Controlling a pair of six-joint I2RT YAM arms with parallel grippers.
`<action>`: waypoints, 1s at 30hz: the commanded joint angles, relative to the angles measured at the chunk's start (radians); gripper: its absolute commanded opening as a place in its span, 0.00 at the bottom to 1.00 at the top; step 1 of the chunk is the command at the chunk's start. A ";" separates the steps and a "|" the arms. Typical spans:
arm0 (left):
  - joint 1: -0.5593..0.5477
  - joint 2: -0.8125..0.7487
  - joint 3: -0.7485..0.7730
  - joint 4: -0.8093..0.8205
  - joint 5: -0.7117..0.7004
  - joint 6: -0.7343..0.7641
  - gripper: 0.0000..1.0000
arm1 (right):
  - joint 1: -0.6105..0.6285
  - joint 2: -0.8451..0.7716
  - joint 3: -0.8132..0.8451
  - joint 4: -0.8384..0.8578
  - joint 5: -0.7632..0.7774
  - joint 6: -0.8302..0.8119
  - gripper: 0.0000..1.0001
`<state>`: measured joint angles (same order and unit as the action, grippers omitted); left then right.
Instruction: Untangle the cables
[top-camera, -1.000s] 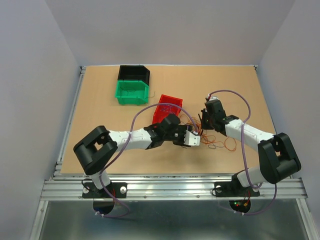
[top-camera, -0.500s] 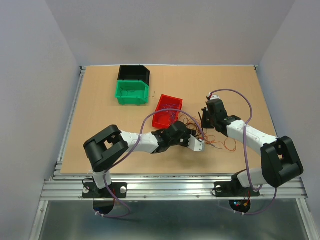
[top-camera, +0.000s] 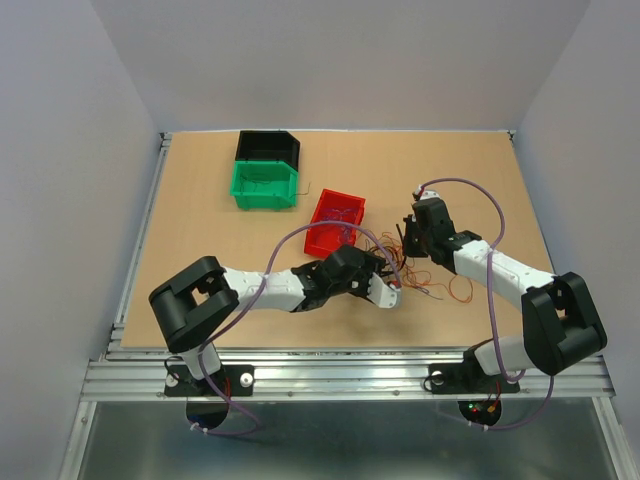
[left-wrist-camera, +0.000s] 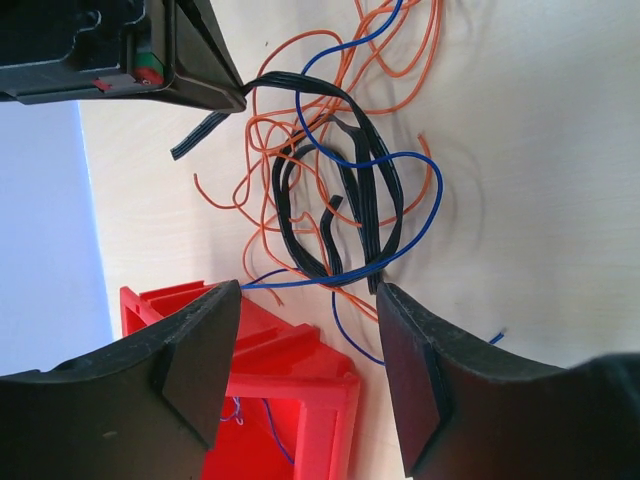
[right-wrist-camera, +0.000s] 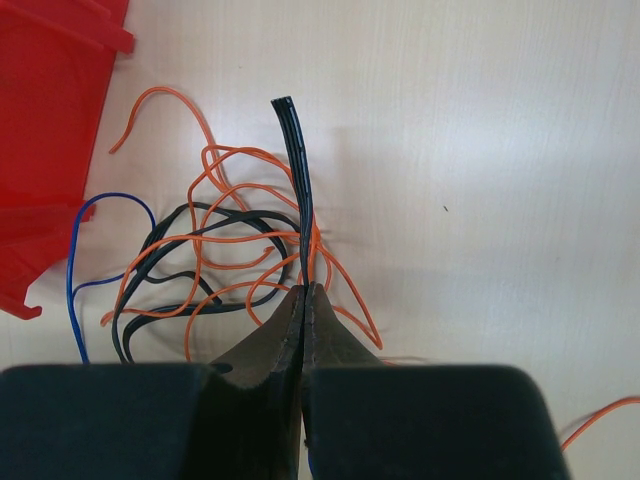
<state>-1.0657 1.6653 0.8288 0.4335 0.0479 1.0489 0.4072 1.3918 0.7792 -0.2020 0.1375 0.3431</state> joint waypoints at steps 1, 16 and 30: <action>-0.011 -0.030 0.010 -0.004 -0.009 0.046 0.68 | 0.005 -0.013 0.046 0.013 -0.006 -0.007 0.01; -0.083 0.132 0.073 0.050 -0.209 0.120 0.52 | 0.005 -0.014 0.045 0.015 -0.013 -0.007 0.01; -0.080 -0.027 0.030 0.052 -0.162 -0.003 0.00 | 0.005 -0.008 0.045 0.016 0.060 0.019 0.01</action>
<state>-1.1481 1.7874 0.8715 0.4561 -0.1463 1.1160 0.4072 1.3918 0.7792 -0.2020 0.1444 0.3462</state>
